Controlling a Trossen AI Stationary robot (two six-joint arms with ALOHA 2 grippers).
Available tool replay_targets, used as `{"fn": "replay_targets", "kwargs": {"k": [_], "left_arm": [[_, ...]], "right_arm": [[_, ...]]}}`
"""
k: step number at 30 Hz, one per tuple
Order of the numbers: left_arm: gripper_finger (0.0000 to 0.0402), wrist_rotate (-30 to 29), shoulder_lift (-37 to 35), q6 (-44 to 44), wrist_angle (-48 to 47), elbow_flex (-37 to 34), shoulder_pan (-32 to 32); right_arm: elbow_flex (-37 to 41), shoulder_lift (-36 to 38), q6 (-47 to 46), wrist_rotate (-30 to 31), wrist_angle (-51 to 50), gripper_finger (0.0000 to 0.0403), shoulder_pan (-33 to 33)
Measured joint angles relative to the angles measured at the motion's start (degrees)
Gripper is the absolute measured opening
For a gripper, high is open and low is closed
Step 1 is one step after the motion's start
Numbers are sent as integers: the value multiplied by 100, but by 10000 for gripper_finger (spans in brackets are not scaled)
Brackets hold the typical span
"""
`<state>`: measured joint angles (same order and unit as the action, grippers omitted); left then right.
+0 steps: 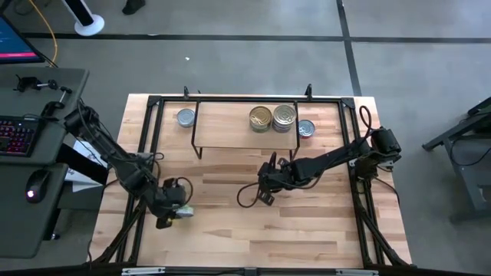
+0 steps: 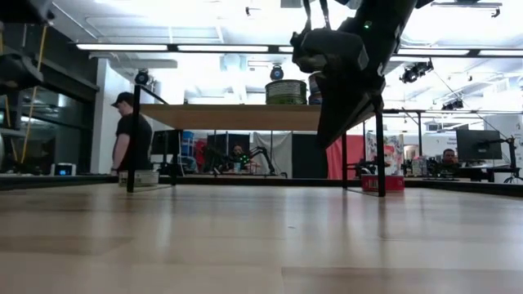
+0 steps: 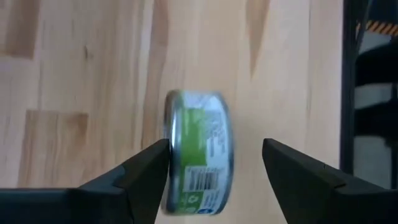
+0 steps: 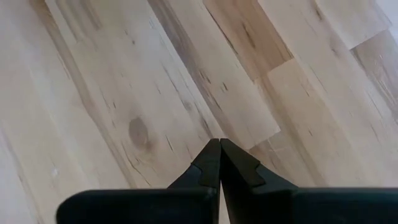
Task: Stack canned seafood by type on shelf
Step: Put the right green white tuna can on the shelf
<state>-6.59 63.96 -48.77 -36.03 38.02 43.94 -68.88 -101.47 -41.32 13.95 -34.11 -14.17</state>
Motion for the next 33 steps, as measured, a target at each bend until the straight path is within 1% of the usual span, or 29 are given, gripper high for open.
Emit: {"fn": "replay_targets", "kwargs": {"k": [5, 9, 10, 12, 15, 16, 17, 19, 21, 24, 26, 28, 29, 31, 33], "left_arm": [[253, 15, 484, -54, -487, -2, 185], [246, -43, 899, -53, -276, -4, 117], [237, -106, 957, -49, -191, -4, 81], [204, -212, 991, 80, 70, -4, -33], [122, -255, 885, 383, 245, 92, -286], [116, -253, 813, 538, 237, 192, -405], [119, -260, 722, 724, 247, 326, -544], [119, -369, 478, 1094, 309, 666, -915], [119, -783, 253, 1492, 378, 1080, -1363], [119, -1476, -7, 2398, 701, 1714, -2185], [119, -1585, -64, 2969, 903, 2049, -2839], [119, -1502, -46, 3349, 1004, 2207, -3554], [119, -1337, -9, 3419, 1043, 2214, -3900], [119, -785, 127, 3340, 1020, 2186, -4597], [119, -42, 315, 3023, 962, 2077, -5146]], "right_arm": [[0, 2, -11, 87, 0, 0, 44], [0, 2, -89, 56, 0, 0, 44], [-5, 35, -109, 1, -27, 0, 44], [-67, 146, -122, -88, -76, 0, 23], [-201, 535, -314, -36, -302, 0, -70], [-242, 681, -372, -18, -396, 0, -118], [-269, 831, -406, 0, -498, 0, -163], [-273, 1148, -513, -1, -693, 0, -247], [-273, 1442, -648, 94, -827, 0, -322], [-255, 1742, -952, 495, -1021, 0, -382], [-250, 1821, -1109, 759, -985, 0, -366], [-244, 1834, -1115, 1048, -581, 0, -273], [-243, 1829, -1038, 1165, -225, 0, -204], [-243, 1751, -713, 1263, 639, 0, -10], [-245, 1608, -361, 1279, 1559, 0, 205]]}}
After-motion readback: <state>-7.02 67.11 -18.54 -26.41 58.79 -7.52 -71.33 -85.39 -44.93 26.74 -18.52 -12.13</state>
